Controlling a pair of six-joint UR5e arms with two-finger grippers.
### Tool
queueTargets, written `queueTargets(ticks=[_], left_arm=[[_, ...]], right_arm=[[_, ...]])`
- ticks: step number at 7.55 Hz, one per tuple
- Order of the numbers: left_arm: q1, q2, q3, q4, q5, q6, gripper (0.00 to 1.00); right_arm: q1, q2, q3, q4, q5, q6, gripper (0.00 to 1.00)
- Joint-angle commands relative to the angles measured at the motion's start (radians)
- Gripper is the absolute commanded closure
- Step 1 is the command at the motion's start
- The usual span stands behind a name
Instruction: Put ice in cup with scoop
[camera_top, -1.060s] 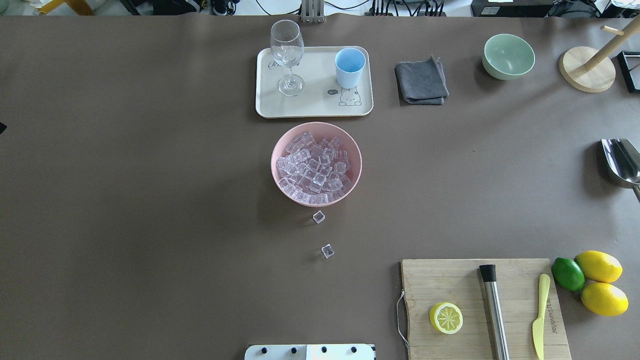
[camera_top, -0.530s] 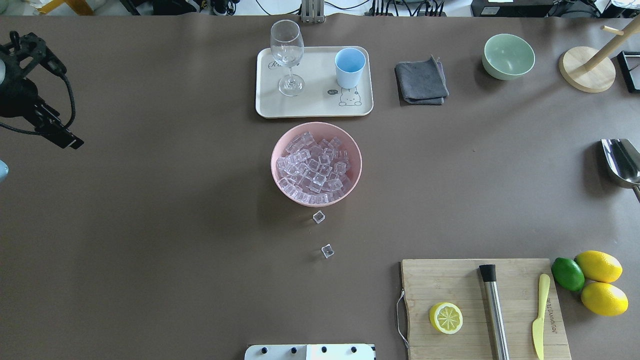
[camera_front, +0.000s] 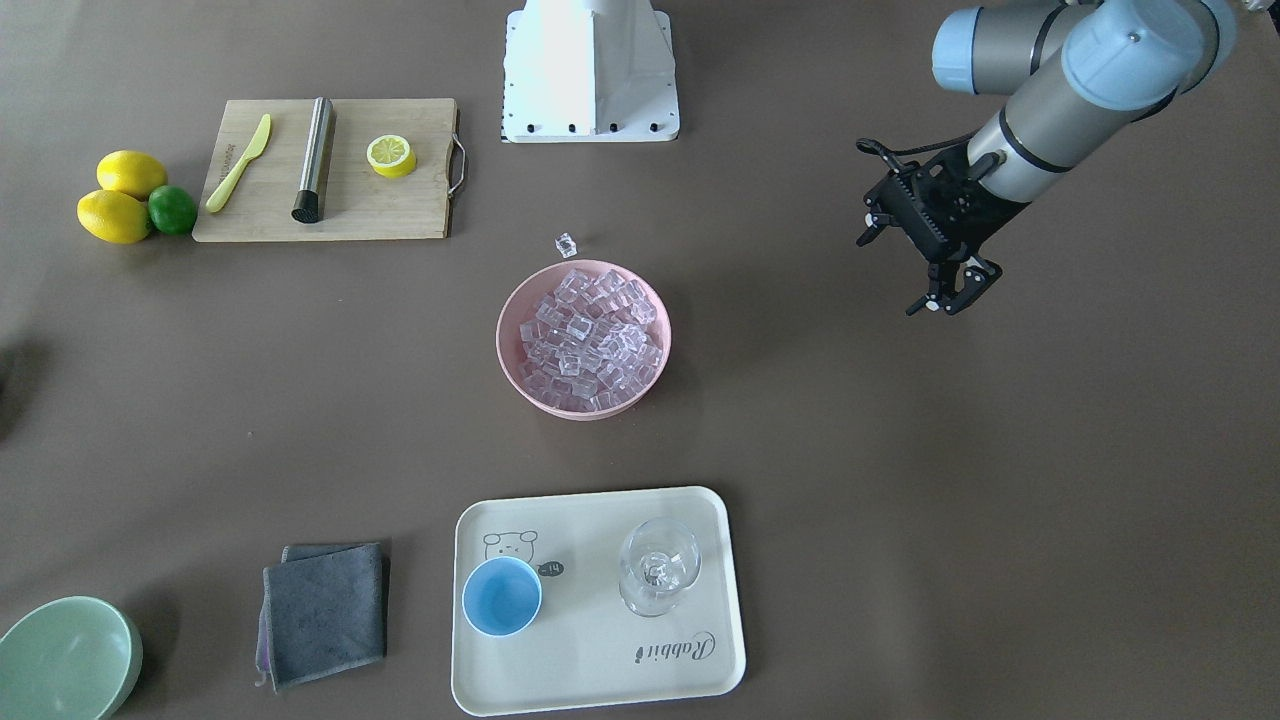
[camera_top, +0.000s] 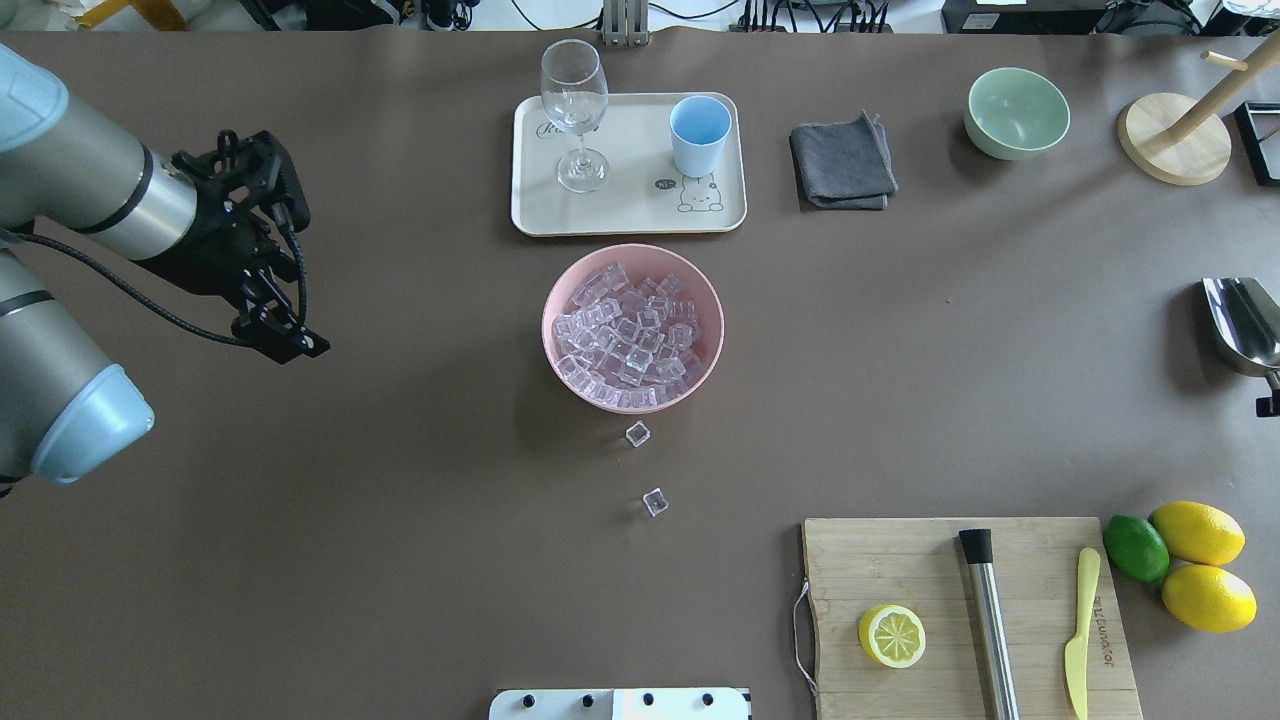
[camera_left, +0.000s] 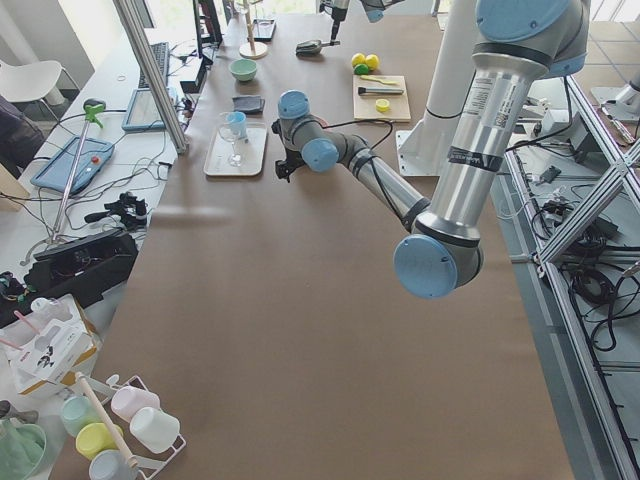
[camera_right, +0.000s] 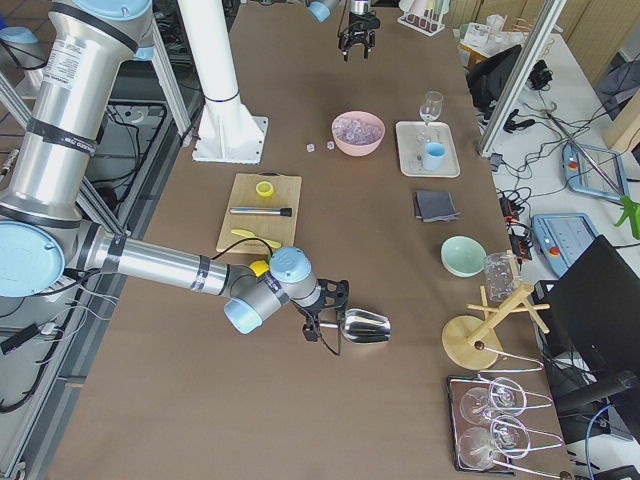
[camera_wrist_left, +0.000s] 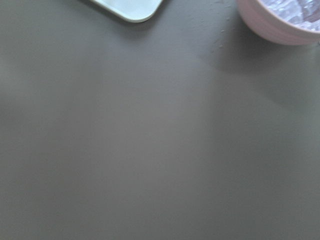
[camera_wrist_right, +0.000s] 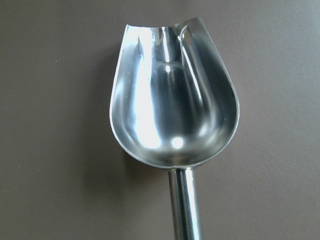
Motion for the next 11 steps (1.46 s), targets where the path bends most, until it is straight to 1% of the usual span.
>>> queueTargets(ticks=[1,2,3,4,5,6,7,8,9,10,11], left_arm=[[0.155,-0.028,-0.001,-0.079,0.132,0.057,0.01],[0.163,-0.028,0.046,-0.162,0.131,0.065,0.01],[0.2,-0.034,0.11,-0.295,0.131,0.065,0.01],[0.222,-0.035,0.182,-0.449,0.137,0.073,0.01],[0.229,-0.053,0.242,-0.529,0.139,0.077,0.02],[0.246,-0.115,0.306,-0.54,0.139,0.097,0.02],[0.259,-0.158,0.359,-0.557,0.139,0.099,0.02],[0.259,-0.183,0.4,-0.592,0.159,0.103,0.02],[0.259,-0.186,0.419,-0.615,0.206,0.184,0.02],[0.259,-0.194,0.43,-0.62,0.211,0.239,0.02],[0.259,-0.214,0.451,-0.622,0.211,0.24,0.02]], right_arm=[[-0.03,0.004,-0.025,0.0,-0.019,-0.001,0.11],[-0.037,0.004,-0.025,0.003,-0.022,0.0,0.17],[-0.042,0.004,-0.026,0.003,-0.022,0.0,0.25],[-0.044,0.004,-0.029,0.003,-0.022,0.0,0.42],[-0.045,0.004,-0.046,0.018,-0.022,0.0,0.56],[-0.048,0.004,-0.048,0.022,-0.022,0.0,0.67],[-0.048,0.006,-0.049,0.022,-0.022,-0.001,0.9],[-0.05,0.007,-0.048,0.022,-0.019,-0.003,1.0],[-0.048,0.009,-0.04,0.022,-0.018,-0.004,1.0],[-0.047,0.009,-0.028,0.022,-0.016,-0.036,1.0],[-0.045,0.004,0.013,0.011,-0.009,-0.071,1.0]])
